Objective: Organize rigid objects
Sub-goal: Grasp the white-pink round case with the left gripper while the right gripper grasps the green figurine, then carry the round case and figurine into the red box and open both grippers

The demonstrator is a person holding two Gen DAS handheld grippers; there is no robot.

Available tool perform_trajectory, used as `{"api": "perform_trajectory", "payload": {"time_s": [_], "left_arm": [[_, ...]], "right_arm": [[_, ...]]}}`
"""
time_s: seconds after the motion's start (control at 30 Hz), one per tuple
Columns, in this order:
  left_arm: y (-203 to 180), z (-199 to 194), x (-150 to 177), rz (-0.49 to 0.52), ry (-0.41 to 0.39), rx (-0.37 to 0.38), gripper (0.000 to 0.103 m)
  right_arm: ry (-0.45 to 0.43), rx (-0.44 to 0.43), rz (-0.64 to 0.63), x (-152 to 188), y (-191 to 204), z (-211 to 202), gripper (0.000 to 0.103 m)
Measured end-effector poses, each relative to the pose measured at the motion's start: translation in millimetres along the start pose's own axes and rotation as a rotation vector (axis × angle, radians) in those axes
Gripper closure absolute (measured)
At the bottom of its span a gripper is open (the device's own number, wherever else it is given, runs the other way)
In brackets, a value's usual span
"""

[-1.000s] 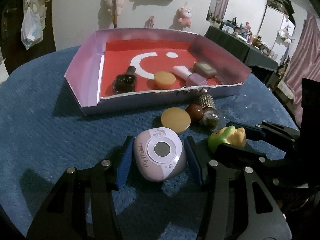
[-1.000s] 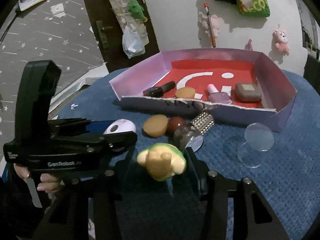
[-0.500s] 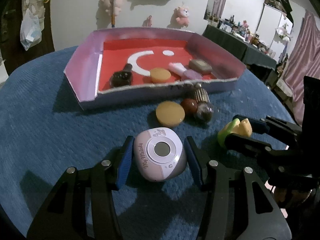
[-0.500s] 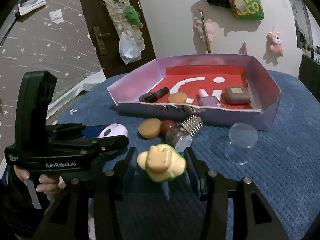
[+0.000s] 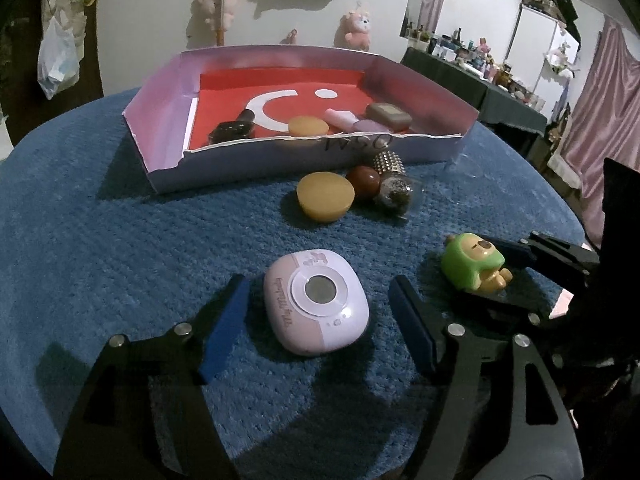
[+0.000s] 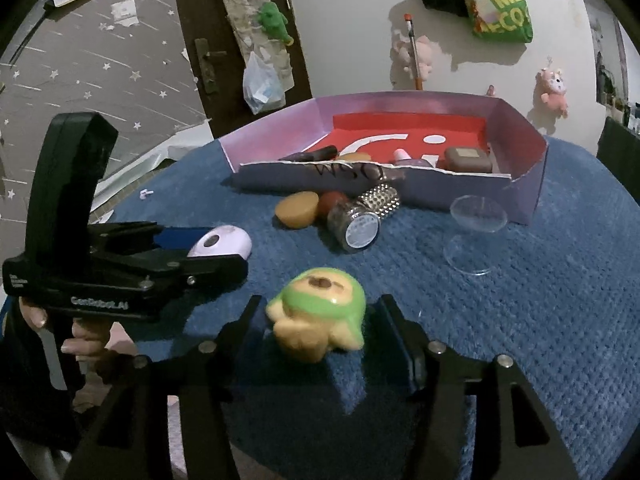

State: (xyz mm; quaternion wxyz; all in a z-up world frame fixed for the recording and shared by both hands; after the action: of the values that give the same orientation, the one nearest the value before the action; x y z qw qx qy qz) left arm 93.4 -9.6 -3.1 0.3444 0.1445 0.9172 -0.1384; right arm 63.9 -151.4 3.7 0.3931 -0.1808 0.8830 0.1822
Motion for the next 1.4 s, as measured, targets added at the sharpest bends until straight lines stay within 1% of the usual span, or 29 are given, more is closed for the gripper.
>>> {"api": "perform_trajectory", "payload": {"time_s": [0.03,0.1,0.2,0.3,0.4,0.47,0.5,0.53,0.6,0.63,0.73,0.87,1.2,1.3,1.4], "left_arm": [[-0.2,0.3,0.6,-0.001,0.001,-0.004,0.032],[0.1,0.6,1.3,-0.006,-0.003,-0.009,0.032],[1.1,-0.7,2.8,-0.019,-0.014,-0.018,0.032],[2.8,-0.3,3.1,-0.029,-0.019,-0.025,0.032],[2.8,0.5,3.3,-0.030,-0.020,-0.039,0.032],[2.2,0.7,3.5,-0.030,-0.024,-0.046,0.034],[2.3,0.9,3.6,-0.030,-0.025,-0.050,0.041],[2.2,0.9,3.5,-0.026,-0.026,-0.063,0.046],[2.3,0.3,3.2,-0.021,-0.029,-0.067,0.054],[2.0,-0.3,3.2,-0.024,-0.030,-0.054,0.055],[1.2,-0.6,3.6,-0.020,-0.033,-0.057,0.054],[1.8,0.1,3.0,-0.027,-0.034,-0.053,0.055],[0.8,0.3,2.8,-0.027,-0.032,-0.053,0.055],[-1.1,-5.5,-3.0,-0.019,-0.041,-0.054,0.055],[-3.2,-15.2,-15.8,-0.008,-0.067,-0.054,0.055]], "right_arm": [[-0.001,0.001,-0.002,0.1,1.1,-0.2,0.031],[-0.010,0.021,-0.018,1.0,4.3,-0.2,0.024],[-0.037,0.088,-0.047,1.0,7.2,0.0,0.024],[-0.065,0.149,-0.031,-0.2,3.3,0.5,0.024],[-0.078,0.144,0.022,-1.1,-4.3,2.1,0.024],[-0.085,0.124,0.048,-1.7,-6.5,2.6,0.027],[-0.087,0.107,0.053,-1.7,-5.9,3.6,0.034],[-0.087,0.097,0.053,-2.0,-4.6,4.1,0.042],[-0.083,0.065,0.050,-1.9,0.3,6.8,0.051],[-0.083,0.067,0.046,-1.5,2.7,7.4,0.052],[-0.101,0.084,0.023,-0.1,8.2,6.8,0.052],[-0.106,0.062,0.053,-0.2,5.2,6.4,0.052],[-0.103,0.060,0.046,-0.1,4.9,6.0,0.052],[-0.100,0.054,0.049,-3.7,4.5,4.2,0.052],[-0.123,0.041,0.057,-15.1,3.5,-4.7,0.052]]}}
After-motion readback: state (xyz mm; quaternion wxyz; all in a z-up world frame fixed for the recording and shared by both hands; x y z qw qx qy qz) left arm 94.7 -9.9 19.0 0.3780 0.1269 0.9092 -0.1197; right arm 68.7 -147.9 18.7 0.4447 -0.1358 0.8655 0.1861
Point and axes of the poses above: each gripper's, at about its wrist camera, not at the fingertips, and z roughly the way its jaws point, y to its left, x to its underside, the point moved 5 cm from there along z, roughly the way its jaws point, and after that the axes turned 1 degree about x, right-handed, at the moved point
